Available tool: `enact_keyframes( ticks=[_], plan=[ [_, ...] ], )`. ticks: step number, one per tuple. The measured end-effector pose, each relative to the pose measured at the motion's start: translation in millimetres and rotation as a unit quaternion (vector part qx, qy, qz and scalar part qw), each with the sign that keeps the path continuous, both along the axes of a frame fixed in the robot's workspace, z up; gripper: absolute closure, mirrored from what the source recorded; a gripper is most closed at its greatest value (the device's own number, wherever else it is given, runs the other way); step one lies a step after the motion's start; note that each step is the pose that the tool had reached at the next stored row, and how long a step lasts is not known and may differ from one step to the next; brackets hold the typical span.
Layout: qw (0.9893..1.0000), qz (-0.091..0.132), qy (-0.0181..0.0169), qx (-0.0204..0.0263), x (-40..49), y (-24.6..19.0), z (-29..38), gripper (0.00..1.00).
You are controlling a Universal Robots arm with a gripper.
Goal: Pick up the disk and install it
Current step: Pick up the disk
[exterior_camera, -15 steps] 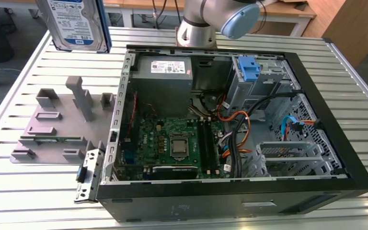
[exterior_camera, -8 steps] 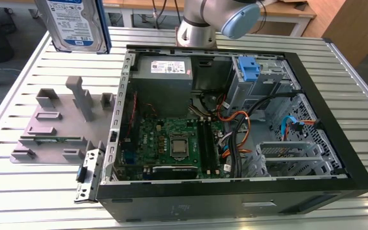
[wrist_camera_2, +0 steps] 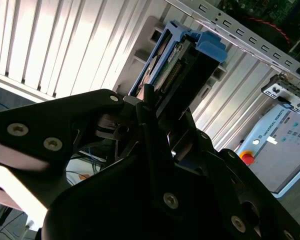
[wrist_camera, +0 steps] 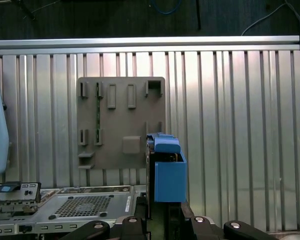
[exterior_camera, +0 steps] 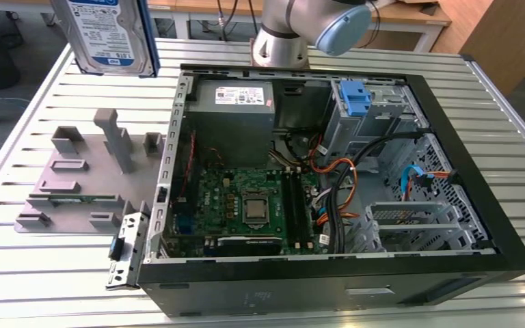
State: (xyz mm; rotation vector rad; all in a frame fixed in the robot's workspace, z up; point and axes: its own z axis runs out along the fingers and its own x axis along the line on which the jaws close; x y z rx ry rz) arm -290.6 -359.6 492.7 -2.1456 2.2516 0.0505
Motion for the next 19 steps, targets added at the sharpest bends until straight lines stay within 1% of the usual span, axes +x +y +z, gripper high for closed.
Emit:
enact_keyframes(
  ticks=[13,19],
  plan=[
    [1.0,0.0,0.0001,0.0,3.2,0.0,-0.3,0.65],
    [1.0,0.0,0.0001,0.0,6.3,0.0,-0.3,0.65]
  ],
)
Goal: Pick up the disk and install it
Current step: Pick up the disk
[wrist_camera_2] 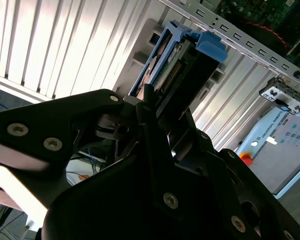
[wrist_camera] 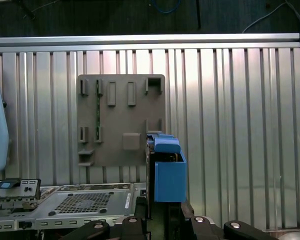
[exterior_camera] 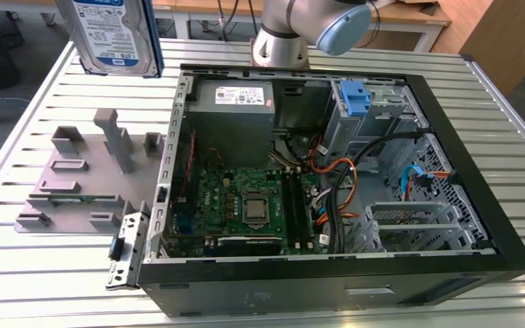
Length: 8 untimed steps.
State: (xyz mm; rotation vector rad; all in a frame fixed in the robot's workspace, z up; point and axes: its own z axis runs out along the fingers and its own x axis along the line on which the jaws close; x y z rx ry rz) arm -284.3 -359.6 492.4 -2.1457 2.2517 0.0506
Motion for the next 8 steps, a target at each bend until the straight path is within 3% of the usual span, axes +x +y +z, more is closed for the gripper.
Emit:
enact_keyframes(
  ticks=[8],
  plan=[
    [1.0,0.0,0.0003,0.0,9.8,0.0,0.0,0.65]
  ],
)
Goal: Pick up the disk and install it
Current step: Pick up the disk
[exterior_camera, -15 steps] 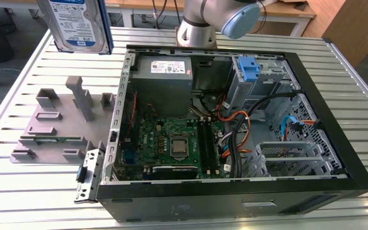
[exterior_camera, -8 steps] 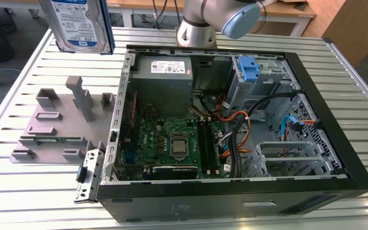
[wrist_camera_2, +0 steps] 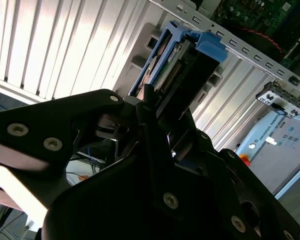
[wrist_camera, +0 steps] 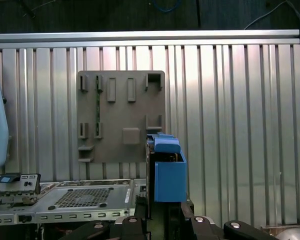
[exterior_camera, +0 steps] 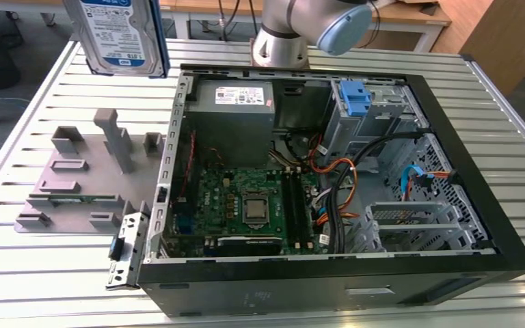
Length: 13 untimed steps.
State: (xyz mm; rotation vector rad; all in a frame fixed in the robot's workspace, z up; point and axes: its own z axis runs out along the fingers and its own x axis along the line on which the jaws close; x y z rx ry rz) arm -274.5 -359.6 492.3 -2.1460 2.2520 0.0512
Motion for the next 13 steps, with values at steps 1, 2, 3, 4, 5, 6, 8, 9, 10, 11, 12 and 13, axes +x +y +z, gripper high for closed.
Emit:
enact_keyframes(
  ticks=[1,2,3,4,5,6,8,9,10,11,12,13],
  plan=[
    [1.0,0.0,0.0001,0.0,1.8,0.0,0.0,0.65],
    [1.0,0.0,0.0001,0.0,3.5,0.0,-0.1,0.65],
    [1.0,0.0,0.0002,0.0,5.2,0.0,-0.1,0.65],
    [1.0,0.0,0.0003,0.0,6.9,0.0,-0.1,0.65],
    [1.0,0.0,0.0003,0.0,8.4,0.0,-0.1,0.65],
    [1.0,0.0,0.0004,0.0,9.7,0.0,0.0,0.65],
    [1.0,0.0,0.0004,0.0,11.8,0.0,0.0,0.65],
    [1.0,0.0,0.0004,0.0,12.5,0.0,0.0,0.65],
    [1.0,0.0,0.0004,0.0,12.8,0.0,0.0,0.65],
    [1.0,0.0,0.0004,0.0,12.8,0.0,-0.1,0.65],
    [1.0,0.0,0.0004,0.0,12.9,0.0,-0.1,0.65],
    [1.0,0.0,0.0004,0.0,13.0,0.0,-0.1,0.65]
  ],
)
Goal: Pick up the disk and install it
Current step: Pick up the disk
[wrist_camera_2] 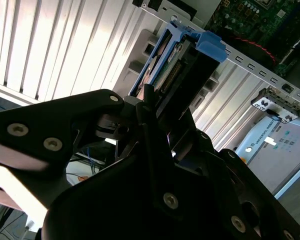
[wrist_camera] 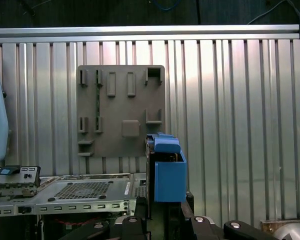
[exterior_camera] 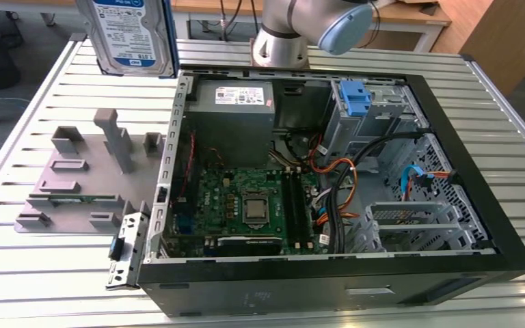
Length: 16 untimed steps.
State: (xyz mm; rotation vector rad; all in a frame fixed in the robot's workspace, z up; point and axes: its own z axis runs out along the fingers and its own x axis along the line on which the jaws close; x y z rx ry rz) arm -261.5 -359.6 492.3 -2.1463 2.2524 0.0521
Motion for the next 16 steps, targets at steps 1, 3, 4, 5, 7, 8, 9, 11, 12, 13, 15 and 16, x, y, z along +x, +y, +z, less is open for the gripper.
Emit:
enact_keyframes(
  ticks=[1,3,4,5,7,8,9,11,12,13,15,16],
  plan=[
    [1.0,0.0,0.0,0.0,0.0,0.0,0.0,0.65],
    [1.0,0.0,0.0,0.0,0.1,0.0,0.0,0.65],
    [1.0,0.0,0.0,0.0,0.2,0.0,0.0,0.65],
    [1.0,0.0,0.0,0.0,0.6,0.0,0.0,0.65],
    [1.0,0.0,0.0,0.0,1.7,0.0,0.0,0.65],
    [1.0,0.0,0.0,0.0,2.4,0.0,0.0,0.65],
    [1.0,0.0,0.0,0.0,3.2,0.0,0.0,0.65],
    [1.0,0.0,0.0,0.0,5.0,0.0,0.0,0.65],
    [1.0,0.0,0.0,0.0,6.1,0.0,0.0,0.65],
    [1.0,0.0,0.0,0.0,7.1,0.0,0.0,0.65],
    [1.0,0.0,0.0,0.0,9.1,0.0,0.0,0.65],
    [1.0,0.0,0.0,0.0,10.1,0.0,0.0,0.65]
  ],
)
